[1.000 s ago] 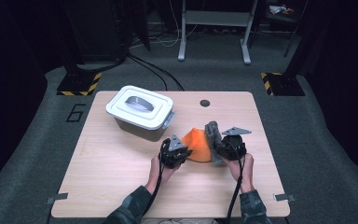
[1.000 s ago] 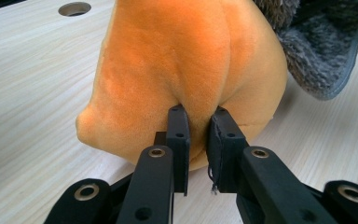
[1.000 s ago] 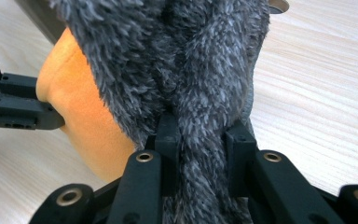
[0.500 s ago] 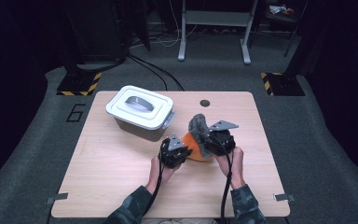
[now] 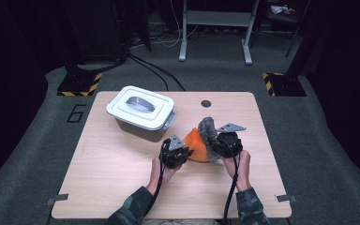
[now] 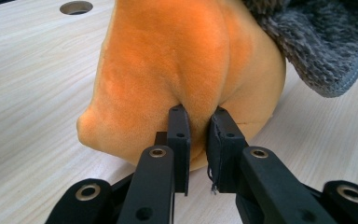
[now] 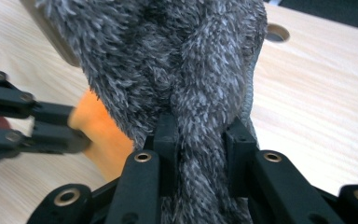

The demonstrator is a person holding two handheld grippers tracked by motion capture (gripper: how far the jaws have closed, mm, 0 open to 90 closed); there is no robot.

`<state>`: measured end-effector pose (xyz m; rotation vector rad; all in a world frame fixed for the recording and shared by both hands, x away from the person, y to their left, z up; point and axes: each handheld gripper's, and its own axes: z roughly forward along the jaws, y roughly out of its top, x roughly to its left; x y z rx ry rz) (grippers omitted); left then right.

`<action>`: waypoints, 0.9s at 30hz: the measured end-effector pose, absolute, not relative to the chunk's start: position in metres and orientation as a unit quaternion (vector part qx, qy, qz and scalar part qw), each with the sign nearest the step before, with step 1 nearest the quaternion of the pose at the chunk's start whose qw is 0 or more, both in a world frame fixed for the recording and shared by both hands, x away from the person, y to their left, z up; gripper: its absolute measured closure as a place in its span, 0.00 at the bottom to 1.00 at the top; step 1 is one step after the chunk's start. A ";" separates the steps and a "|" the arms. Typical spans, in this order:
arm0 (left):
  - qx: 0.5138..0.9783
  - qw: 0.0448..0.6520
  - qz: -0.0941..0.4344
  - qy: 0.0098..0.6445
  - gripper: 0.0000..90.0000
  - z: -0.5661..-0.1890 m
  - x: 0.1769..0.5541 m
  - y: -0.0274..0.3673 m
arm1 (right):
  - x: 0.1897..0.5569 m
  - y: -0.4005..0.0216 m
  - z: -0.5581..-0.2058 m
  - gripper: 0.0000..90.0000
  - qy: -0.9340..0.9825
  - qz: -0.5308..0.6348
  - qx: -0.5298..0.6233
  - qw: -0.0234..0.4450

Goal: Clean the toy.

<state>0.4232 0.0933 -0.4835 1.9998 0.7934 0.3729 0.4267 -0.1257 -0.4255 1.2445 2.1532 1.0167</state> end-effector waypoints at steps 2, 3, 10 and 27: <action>0.815 0.459 0.152 0.321 0.89 -0.483 0.423 0.093 | 0.426 -0.134 -0.431 0.79 0.777 0.364 0.462 0.224; 0.815 0.459 0.152 0.321 0.89 -0.483 0.423 0.093 | 0.426 -0.138 -0.434 0.79 0.777 0.361 0.466 0.222; 0.817 0.456 0.148 0.320 0.89 -0.483 0.424 0.093 | 0.430 -0.159 -0.454 0.79 0.763 0.353 0.501 0.205; 0.815 0.457 0.142 0.327 0.89 -0.485 0.425 0.098 | 0.450 -0.171 -0.498 0.79 0.762 0.317 0.543 0.153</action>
